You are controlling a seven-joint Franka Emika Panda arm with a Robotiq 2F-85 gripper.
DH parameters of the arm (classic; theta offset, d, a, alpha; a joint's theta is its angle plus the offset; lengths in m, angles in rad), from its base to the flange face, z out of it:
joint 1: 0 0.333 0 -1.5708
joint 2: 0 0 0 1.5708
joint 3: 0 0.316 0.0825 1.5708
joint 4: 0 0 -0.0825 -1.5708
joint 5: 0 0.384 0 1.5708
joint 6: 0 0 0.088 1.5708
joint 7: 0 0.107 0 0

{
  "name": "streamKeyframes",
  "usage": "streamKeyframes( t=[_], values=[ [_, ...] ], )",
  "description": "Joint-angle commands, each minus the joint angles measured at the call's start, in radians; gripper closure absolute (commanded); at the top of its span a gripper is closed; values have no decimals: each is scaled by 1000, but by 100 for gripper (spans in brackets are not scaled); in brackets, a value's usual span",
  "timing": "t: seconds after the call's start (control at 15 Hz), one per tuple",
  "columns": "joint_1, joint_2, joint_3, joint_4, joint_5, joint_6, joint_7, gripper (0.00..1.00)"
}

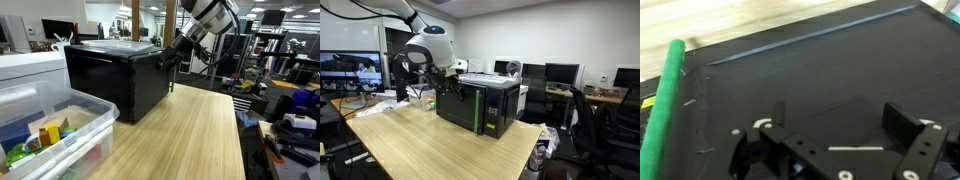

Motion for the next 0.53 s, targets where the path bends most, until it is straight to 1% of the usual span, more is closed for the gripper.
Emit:
streamKeyframes(
  t=[0.0,0.07,0.13,0.2,0.47],
  values=[
    [4,-7,-8,31,-72,-50,112,0],
    [1,-13,-13,32,-97,-69,133,0],
    [-2,0,-8,8,-61,-30,68,0],
    [-2,0,-11,11,-79,-42,87,0],
    [-2,0,-12,10,-82,-43,89,0]
  ],
)
